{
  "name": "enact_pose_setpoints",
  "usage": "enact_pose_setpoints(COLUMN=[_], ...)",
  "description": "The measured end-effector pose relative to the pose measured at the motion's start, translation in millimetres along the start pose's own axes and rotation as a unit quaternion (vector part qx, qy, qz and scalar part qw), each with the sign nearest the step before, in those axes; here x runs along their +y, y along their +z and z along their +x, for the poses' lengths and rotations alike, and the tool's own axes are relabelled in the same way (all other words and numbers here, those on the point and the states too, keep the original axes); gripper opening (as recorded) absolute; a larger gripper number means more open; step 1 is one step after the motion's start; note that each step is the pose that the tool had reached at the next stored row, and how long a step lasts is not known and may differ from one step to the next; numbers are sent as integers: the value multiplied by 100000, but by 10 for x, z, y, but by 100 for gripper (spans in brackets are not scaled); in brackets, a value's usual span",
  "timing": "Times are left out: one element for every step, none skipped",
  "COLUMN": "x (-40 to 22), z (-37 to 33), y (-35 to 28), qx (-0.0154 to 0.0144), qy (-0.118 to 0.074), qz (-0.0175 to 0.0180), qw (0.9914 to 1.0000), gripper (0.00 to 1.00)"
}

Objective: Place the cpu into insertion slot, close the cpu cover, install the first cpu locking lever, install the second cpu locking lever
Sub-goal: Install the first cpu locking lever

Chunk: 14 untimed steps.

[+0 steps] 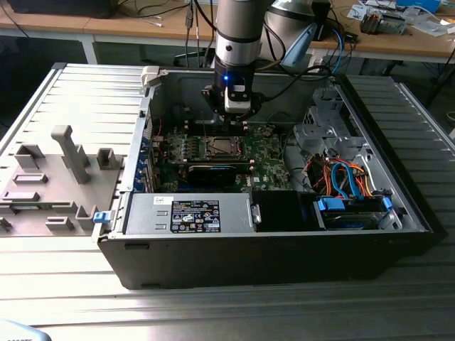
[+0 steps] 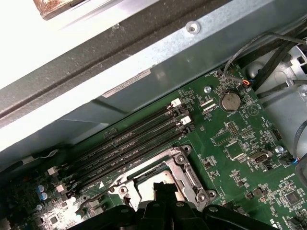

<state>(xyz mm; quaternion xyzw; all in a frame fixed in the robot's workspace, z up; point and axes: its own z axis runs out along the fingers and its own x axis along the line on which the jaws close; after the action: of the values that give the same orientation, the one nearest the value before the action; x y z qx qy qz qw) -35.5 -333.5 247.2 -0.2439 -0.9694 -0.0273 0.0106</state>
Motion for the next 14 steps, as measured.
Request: enact_pose_setpoints(x=[0, 0, 0, 0, 0, 0, 0, 0, 0, 0, 0, 0, 0, 0], z=[0, 0, 0, 0, 0, 0, 0, 0, 0, 0, 0, 0, 0, 0], y=[0, 0, 0, 0, 0, 0, 0, 0, 0, 0, 0, 0, 0, 0], qx=[7, 12, 15, 17, 21, 26, 30, 36, 41, 43, 52, 54, 57, 61], qy=[-136, -210, -288, -355, -430, -525, -598, -754, -848, -907, -1037, -1099, -1166, -1261], qz=[2, 8, 12, 12, 17, 17, 20, 26, 29, 30, 34, 38, 42, 45], qw=[100000, 100000, 100000, 99999, 99999, 99999, 99998, 99997, 99996, 99996, 99995, 99994, 99993, 99992], gripper=[11, 11, 11, 11, 11, 11, 11, 11, 11, 11, 11, 11, 11, 11])
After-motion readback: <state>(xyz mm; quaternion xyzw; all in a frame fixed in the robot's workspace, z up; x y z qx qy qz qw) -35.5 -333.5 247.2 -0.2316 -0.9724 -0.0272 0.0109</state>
